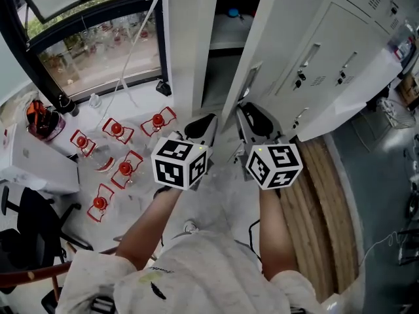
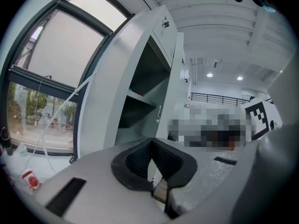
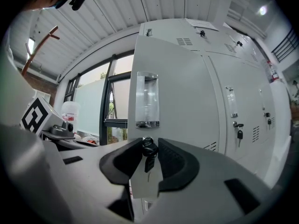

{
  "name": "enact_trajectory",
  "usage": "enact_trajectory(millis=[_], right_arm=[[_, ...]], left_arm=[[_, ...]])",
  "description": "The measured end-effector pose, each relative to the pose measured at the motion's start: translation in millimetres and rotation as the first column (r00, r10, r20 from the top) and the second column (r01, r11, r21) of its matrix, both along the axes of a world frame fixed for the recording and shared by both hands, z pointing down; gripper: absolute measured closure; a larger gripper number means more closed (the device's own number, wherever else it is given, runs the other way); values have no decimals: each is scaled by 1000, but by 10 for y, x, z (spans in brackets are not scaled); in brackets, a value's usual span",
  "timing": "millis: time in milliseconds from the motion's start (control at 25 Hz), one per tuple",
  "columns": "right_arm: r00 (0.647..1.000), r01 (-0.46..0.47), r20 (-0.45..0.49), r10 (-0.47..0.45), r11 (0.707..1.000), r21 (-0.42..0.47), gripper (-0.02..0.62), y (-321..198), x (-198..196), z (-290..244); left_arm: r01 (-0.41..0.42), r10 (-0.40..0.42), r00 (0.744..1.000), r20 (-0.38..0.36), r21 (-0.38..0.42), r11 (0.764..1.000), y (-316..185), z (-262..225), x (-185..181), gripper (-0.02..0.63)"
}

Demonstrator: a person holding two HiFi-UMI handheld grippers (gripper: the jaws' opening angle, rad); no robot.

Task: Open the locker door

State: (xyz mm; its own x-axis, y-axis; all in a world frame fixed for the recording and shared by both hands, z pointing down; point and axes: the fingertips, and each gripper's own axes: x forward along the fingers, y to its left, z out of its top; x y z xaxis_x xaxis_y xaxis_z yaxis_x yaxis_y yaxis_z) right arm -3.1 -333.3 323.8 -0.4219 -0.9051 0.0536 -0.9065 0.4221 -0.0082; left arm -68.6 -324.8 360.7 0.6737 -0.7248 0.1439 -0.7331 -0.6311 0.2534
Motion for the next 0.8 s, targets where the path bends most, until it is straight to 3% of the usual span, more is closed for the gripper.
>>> enact_trajectory(millis=[800], right_arm=[[999,-38,16,37,999,29,491,321,425,7]], left_arm=[[-124,124,992,-7,27,992,160,-1,433,601]])
